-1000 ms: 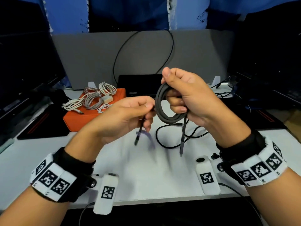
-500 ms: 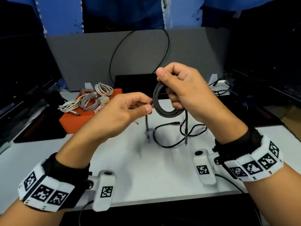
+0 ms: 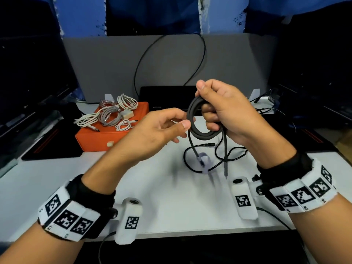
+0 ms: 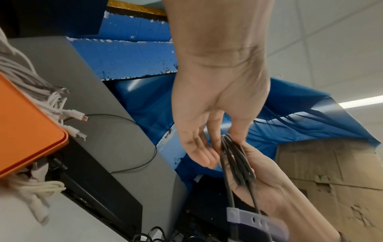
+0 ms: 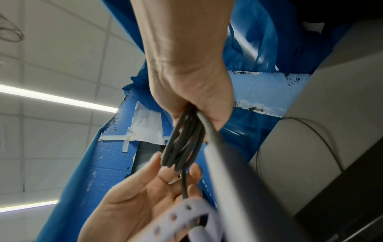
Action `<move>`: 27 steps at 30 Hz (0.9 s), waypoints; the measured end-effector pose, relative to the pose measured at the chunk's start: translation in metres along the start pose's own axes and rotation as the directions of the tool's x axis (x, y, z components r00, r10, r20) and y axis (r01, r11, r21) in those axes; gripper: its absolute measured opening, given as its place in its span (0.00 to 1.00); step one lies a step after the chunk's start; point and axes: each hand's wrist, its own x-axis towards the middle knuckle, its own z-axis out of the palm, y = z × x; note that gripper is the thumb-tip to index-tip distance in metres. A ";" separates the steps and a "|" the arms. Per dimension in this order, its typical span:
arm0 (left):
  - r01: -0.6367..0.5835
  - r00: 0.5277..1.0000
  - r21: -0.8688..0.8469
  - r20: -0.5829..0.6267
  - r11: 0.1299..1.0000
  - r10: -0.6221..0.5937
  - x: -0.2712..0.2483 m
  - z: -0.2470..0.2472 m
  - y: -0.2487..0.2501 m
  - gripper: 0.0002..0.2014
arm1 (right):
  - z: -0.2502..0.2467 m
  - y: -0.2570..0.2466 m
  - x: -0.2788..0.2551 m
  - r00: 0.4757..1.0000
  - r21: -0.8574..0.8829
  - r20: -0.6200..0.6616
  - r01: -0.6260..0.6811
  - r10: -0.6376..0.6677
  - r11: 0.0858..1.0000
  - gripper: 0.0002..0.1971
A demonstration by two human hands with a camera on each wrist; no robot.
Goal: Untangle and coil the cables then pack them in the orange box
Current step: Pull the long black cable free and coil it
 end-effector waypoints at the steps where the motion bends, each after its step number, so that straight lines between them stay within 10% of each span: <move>1: 0.020 1.000 -0.070 0.008 0.997 -0.019 -0.001 0.001 0.001 0.11 | 0.001 0.000 0.000 1.000 0.013 -0.002 0.002 -0.002 1.000 0.13; 10: 0.076 0.994 -0.258 -0.052 0.963 -0.093 0.002 0.005 0.002 0.09 | 0.015 0.008 -0.003 0.997 -0.082 -0.015 0.078 -0.080 0.994 0.13; 20: 0.083 0.995 -0.205 -0.038 0.975 -0.092 0.001 0.003 -0.001 0.10 | 0.019 0.012 -0.002 0.986 0.327 -0.137 -0.043 0.092 0.944 0.17; 27: 0.134 0.957 0.087 0.248 0.987 -0.151 -0.002 -0.007 -0.008 0.03 | 0.003 0.000 0.001 0.992 0.250 -0.108 -0.033 0.061 0.968 0.18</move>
